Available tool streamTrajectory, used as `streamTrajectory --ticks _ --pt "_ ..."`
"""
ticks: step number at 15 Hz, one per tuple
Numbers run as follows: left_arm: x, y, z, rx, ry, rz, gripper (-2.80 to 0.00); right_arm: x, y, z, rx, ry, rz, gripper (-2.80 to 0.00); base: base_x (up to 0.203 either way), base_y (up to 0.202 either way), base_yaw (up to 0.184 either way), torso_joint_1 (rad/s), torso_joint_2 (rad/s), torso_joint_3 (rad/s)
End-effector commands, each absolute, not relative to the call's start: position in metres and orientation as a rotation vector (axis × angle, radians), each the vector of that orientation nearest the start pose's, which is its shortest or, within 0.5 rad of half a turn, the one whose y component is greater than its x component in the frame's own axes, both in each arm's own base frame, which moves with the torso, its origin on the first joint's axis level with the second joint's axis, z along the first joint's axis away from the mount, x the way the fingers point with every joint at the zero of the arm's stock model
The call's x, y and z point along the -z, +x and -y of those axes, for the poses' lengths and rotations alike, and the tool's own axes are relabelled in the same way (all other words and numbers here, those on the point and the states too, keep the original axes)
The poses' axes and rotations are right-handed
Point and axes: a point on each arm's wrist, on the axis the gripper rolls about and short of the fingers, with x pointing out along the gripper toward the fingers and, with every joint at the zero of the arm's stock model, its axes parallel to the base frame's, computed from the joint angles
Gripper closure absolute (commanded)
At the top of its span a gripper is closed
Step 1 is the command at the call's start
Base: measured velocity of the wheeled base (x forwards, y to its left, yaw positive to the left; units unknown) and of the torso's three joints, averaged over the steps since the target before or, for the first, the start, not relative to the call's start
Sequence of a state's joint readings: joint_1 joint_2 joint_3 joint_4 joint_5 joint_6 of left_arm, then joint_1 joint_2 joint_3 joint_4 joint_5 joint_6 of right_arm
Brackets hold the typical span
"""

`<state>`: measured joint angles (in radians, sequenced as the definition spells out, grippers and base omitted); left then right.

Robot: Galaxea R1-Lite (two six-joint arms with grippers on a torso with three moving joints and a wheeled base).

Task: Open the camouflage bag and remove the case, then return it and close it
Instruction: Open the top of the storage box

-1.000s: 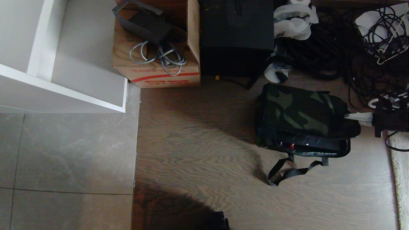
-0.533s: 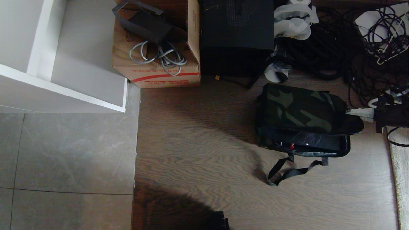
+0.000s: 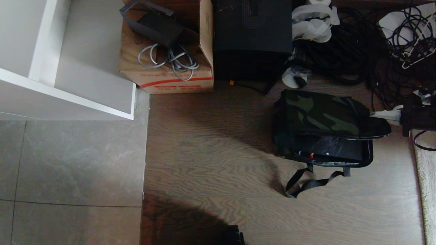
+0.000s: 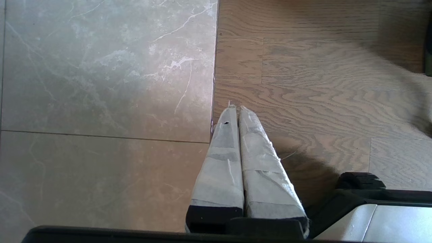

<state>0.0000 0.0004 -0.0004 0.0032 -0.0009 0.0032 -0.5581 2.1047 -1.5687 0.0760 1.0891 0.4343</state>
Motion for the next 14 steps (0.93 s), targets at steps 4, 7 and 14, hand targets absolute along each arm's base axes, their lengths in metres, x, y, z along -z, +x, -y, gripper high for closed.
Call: streamTrajectory --ticks 4,7,14 --pt "-0.075 -0.023 0.0 0.002 0.003 -0.005 0.0 -0.191 0.366 0.206 -0.426 0.88 -0.517 0.0 0.0 0.0 0.0 0.0 0.0 0.0" --pt "-0.075 -0.023 0.0 0.002 0.003 -0.003 0.0 -0.204 0.369 0.208 -0.412 0.95 -0.51 -2.8 0.0 0.0 0.0 0.0 0.0 0.0" --pt "-0.075 -0.023 0.0 0.002 0.003 -0.005 0.0 -0.233 0.38 0.216 -0.406 1.074 -0.419 -2.8 0.0 0.0 0.0 0.0 0.0 0.0"
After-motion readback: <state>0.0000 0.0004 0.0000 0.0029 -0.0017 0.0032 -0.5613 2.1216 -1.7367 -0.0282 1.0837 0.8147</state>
